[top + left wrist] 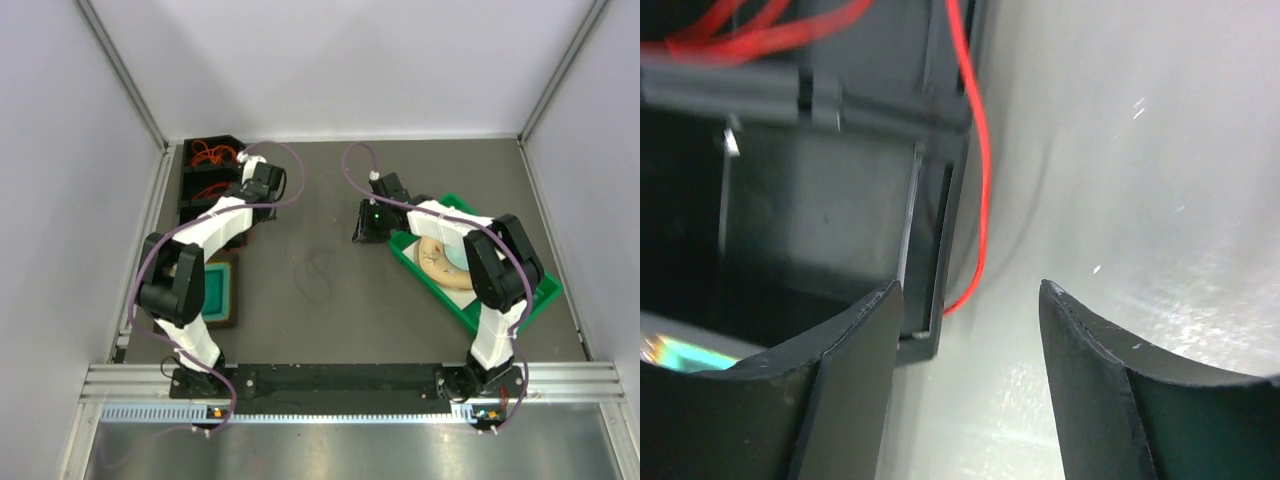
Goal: Untangle the cables
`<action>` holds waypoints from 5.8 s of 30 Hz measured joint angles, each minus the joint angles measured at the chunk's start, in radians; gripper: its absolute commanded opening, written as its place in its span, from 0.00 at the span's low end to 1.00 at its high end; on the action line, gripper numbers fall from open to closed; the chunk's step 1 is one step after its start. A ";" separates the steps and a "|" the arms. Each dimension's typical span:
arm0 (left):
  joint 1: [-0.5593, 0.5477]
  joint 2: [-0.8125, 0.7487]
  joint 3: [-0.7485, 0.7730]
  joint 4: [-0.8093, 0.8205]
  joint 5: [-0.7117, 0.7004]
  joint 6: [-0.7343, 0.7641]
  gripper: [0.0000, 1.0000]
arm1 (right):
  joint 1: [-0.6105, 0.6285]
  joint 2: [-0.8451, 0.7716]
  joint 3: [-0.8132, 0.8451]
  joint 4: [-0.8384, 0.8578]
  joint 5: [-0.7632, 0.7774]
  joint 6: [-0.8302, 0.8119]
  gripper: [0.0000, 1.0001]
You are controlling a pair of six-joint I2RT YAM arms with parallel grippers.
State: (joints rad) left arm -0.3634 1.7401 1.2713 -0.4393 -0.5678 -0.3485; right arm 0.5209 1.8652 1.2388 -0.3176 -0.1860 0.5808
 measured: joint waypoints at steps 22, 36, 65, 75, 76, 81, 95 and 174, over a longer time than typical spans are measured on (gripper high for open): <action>-0.005 0.126 -0.041 0.040 -0.019 -0.098 0.54 | 0.000 -0.011 -0.002 0.003 0.000 0.000 0.31; -0.005 0.193 -0.026 0.067 -0.014 -0.066 0.49 | 0.001 -0.011 -0.002 0.003 0.000 0.000 0.31; -0.005 0.066 0.292 0.076 -0.134 0.260 0.00 | 0.001 -0.011 -0.002 0.003 0.000 0.000 0.31; 0.070 0.056 0.354 0.203 -0.136 0.435 0.00 | 0.001 -0.011 -0.002 0.003 0.000 0.000 0.31; 0.083 0.056 0.345 0.221 -0.132 0.451 0.00 | 0.001 -0.011 -0.002 0.003 0.000 0.000 0.31; 0.135 0.083 0.276 0.350 -0.117 0.531 0.00 | 0.001 -0.011 -0.002 0.003 0.000 0.000 0.31; 0.250 0.184 0.210 0.394 -0.035 0.587 0.00 | 0.001 -0.011 0.000 0.002 0.000 0.000 0.30; 0.153 0.481 0.468 -0.097 0.020 0.282 0.45 | 0.009 -0.010 0.002 -0.012 0.004 -0.001 0.30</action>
State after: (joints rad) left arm -0.2104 2.2208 1.7390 -0.5358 -0.5480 -0.0669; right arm 0.5297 1.8549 1.2404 -0.3298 -0.1822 0.5800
